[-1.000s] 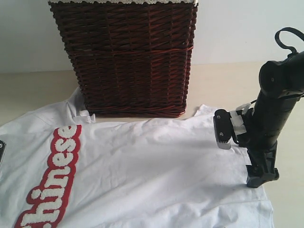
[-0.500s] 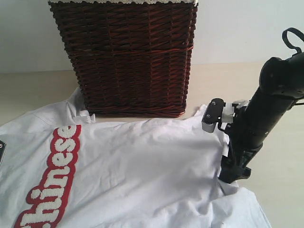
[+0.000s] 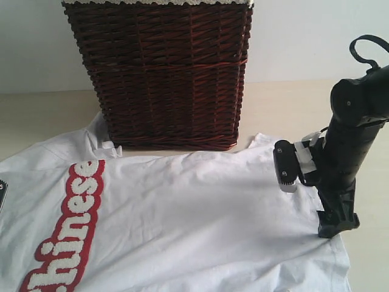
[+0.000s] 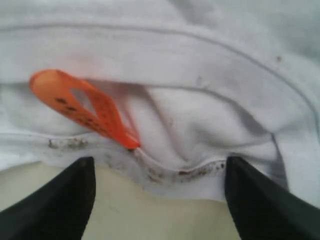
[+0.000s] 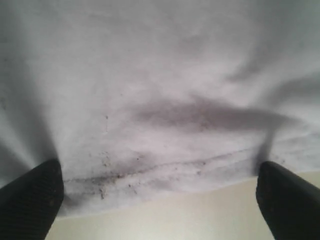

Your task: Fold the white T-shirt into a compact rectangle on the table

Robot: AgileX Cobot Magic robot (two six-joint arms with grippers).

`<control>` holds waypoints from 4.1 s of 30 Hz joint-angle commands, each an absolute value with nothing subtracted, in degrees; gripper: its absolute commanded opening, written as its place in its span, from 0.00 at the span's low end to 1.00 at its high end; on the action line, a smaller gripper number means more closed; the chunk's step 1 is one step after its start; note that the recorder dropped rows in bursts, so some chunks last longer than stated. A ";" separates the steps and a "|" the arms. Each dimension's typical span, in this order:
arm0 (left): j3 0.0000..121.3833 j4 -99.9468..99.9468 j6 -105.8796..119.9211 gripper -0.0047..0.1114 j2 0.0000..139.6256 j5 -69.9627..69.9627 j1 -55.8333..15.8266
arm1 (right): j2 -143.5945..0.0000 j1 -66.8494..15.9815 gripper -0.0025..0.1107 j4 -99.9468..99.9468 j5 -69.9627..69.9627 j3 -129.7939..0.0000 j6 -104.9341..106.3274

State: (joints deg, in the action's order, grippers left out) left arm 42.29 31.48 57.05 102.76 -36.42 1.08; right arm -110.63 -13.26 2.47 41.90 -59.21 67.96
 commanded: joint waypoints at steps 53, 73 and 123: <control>42.04 32.05 56.77 0.05 103.93 -34.20 1.42 | -111.19 -13.20 0.95 0.00 40.35 -58.14 75.97; 42.04 32.05 56.77 0.05 103.93 -36.82 1.42 | -113.93 -13.20 0.75 3.94 34.47 -58.14 65.86; 66.82 19.18 32.29 0.04 33.20 -62.96 -1.45 | -39.98 -13.34 0.02 7.75 57.60 -58.25 46.56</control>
State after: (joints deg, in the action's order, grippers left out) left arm 63.79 18.03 33.11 34.98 -59.23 -1.32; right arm -42.78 -13.47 7.61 56.86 -58.32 47.00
